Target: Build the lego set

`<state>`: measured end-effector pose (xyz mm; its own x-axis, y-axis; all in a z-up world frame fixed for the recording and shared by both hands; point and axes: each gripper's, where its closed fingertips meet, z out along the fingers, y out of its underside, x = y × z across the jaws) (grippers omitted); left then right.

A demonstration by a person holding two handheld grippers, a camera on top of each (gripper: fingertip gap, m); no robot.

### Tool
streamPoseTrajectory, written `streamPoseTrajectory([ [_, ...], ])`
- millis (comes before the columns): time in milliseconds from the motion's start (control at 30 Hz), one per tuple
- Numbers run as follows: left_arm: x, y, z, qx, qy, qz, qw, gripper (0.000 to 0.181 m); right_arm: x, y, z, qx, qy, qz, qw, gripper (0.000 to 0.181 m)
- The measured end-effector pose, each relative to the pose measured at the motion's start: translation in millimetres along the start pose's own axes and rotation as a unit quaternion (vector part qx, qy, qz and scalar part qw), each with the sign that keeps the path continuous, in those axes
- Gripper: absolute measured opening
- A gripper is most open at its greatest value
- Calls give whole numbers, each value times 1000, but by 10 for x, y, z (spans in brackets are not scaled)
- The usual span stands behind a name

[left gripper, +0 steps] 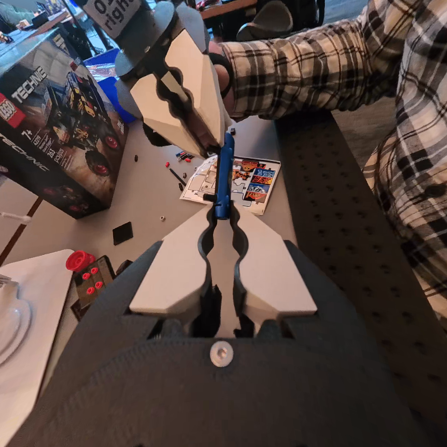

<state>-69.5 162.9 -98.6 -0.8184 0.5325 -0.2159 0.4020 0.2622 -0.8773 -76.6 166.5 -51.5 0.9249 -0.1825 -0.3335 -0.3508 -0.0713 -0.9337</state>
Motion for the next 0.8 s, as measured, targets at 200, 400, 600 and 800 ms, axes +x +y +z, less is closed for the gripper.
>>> streamPoseTrajectory([
  [200, -248, -7, -76, 45, -16, -99, 994, 8, 269, -207, -187, 61, 82, 4, 995, 23],
  [400, -459, -64, -225, 99, -26, -190, 976, 8, 487, -364, -388, 67, 223, -49, 971, 48],
  [600, -468, -61, -235, 107, -19, -208, 972, 8, 558, -245, -226, 37, 233, -45, 971, 42],
  [800, -440, -42, -212, 101, -16, -207, 973, 8, 533, -203, -131, 38, 207, -27, 977, 15],
])
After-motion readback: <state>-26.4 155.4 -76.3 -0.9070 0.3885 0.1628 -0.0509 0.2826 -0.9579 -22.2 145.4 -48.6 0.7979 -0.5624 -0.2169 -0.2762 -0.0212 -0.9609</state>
